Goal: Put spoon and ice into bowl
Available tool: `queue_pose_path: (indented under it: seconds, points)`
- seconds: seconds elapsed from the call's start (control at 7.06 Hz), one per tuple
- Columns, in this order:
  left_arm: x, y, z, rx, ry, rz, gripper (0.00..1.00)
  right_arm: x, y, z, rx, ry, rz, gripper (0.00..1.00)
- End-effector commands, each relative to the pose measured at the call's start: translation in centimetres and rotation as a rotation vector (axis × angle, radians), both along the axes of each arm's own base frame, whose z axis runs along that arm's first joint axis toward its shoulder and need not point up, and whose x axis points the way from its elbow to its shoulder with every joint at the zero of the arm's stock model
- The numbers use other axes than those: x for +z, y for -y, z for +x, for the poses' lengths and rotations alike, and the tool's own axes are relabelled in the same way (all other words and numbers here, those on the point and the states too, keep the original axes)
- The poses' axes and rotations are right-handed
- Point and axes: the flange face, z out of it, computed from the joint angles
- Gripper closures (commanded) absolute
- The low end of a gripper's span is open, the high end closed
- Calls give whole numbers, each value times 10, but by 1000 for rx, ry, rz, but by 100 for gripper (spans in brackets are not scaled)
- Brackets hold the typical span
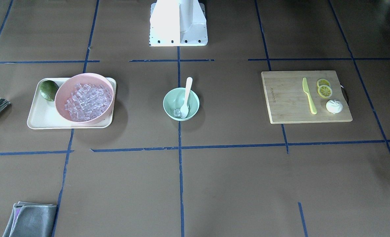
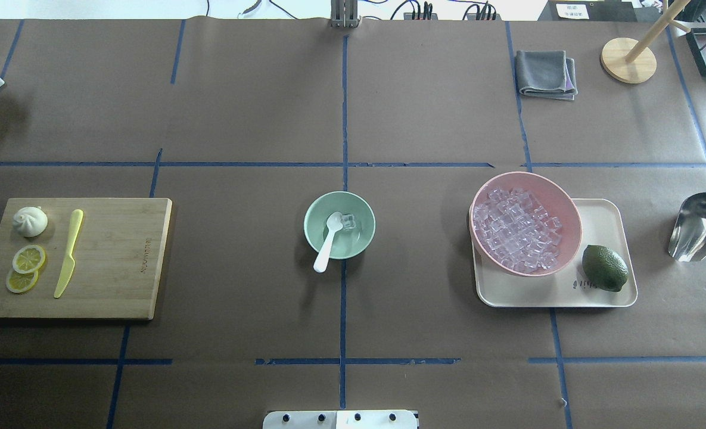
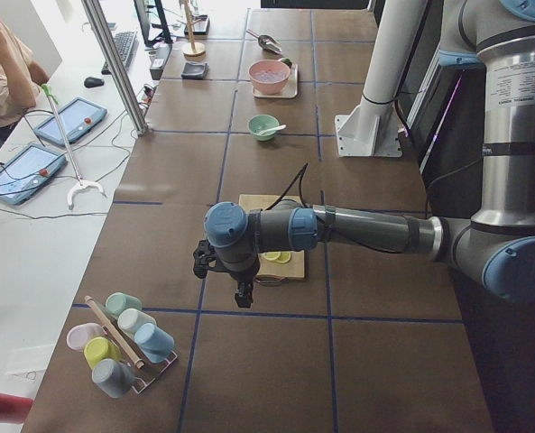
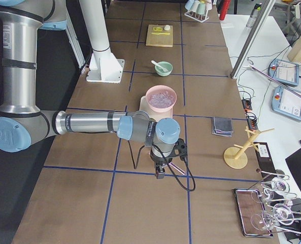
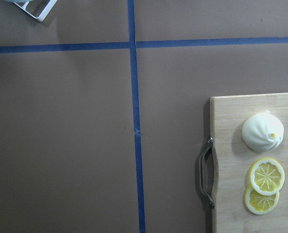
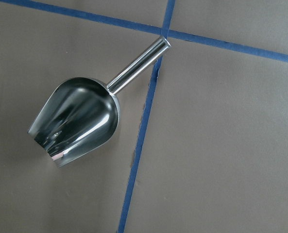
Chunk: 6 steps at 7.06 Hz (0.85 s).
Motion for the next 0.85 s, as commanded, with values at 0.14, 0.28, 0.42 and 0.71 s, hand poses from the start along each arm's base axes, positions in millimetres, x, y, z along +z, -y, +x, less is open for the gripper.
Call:
queue_pose_path:
  seconds: [0.14, 0.28, 0.42, 0.71]
  points:
    - [-5, 1, 0, 5, 5, 25, 0, 6, -6, 0, 2, 0, -14, 0]
    - [-3, -2, 0, 7, 2, 22, 0, 8, -10, 1, 3, 1, -19, 0]
    - [1, -4, 0, 7, 1, 14, 0, 7, -9, 0, 2, 0, -15, 0]
    - [2, -3, 0, 3, -1, 34, 0, 5, -8, 0, 3, 2, -11, 0]
